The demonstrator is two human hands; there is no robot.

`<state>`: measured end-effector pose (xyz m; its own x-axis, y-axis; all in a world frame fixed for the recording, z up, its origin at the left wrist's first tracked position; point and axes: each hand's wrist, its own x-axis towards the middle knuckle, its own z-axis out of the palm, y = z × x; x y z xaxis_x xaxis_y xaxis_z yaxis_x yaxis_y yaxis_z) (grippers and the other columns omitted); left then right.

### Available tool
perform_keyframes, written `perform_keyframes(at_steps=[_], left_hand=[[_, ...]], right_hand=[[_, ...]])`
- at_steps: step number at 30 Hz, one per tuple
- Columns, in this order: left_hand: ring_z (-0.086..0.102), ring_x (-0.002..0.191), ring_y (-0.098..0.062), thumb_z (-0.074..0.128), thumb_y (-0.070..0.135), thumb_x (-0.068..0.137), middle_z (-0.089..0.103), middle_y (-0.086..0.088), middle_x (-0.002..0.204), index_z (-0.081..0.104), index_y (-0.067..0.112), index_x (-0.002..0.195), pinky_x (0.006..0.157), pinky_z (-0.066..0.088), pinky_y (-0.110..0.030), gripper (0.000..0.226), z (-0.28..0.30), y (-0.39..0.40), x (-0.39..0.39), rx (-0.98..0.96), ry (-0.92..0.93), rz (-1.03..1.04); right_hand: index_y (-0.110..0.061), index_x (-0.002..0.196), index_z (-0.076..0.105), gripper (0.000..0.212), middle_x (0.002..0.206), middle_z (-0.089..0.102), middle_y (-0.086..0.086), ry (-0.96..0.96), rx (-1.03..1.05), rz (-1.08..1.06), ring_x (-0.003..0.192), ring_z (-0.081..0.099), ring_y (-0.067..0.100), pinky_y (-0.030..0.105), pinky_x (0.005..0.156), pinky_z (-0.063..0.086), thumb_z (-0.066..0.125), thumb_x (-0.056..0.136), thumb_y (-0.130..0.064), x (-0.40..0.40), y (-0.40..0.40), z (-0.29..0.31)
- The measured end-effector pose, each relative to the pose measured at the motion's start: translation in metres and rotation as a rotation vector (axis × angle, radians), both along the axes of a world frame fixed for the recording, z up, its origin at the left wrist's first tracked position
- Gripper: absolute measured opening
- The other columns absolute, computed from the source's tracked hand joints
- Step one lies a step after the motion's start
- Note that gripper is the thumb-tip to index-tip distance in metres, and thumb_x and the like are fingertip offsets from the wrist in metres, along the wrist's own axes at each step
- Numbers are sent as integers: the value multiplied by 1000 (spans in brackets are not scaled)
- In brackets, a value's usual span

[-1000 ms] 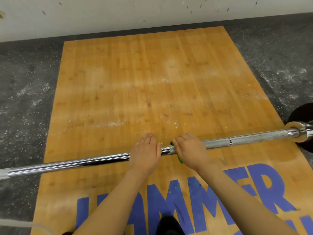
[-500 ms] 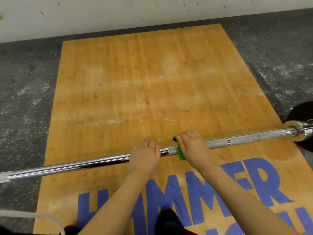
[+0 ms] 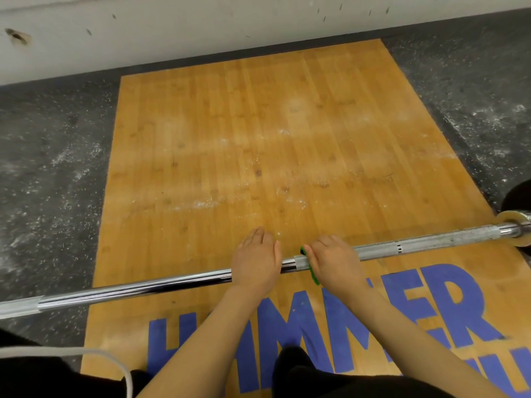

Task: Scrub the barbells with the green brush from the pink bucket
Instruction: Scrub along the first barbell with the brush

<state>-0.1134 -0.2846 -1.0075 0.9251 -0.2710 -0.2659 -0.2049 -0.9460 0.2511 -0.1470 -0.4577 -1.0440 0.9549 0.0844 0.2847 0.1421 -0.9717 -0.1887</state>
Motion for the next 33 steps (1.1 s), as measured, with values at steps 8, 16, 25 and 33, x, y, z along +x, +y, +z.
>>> perform_keyframes(at_steps=[8,16,25,33], left_hand=[[32,139,-20,20,35,104,36,-5,152,44,14,138,109,28,-33,47,-12,3,11,-9,107,100],[32,139,-22,24,35,103,32,-9,153,41,10,141,109,29,-33,48,-14,5,16,-40,123,118],[21,144,-14,27,29,103,28,-2,156,44,13,140,114,18,-28,43,-16,4,13,-114,4,62],[26,143,-17,32,26,103,35,-5,152,49,9,135,113,22,-30,40,-17,4,26,-161,-43,50]], right_hand=[[-17,56,58,34,54,52,-2,36,-8,24,54,50,18,24,47,37,60,89,-23,13,18,2],[-16,61,63,51,60,56,-2,11,-10,143,56,53,19,26,45,42,34,97,-37,8,8,-4],[-13,65,65,49,63,58,1,-71,1,69,57,54,23,29,49,42,36,98,-35,2,-47,-2],[-17,66,65,41,64,57,-1,-98,-26,131,59,52,19,30,48,42,43,96,-35,15,-5,-8]])
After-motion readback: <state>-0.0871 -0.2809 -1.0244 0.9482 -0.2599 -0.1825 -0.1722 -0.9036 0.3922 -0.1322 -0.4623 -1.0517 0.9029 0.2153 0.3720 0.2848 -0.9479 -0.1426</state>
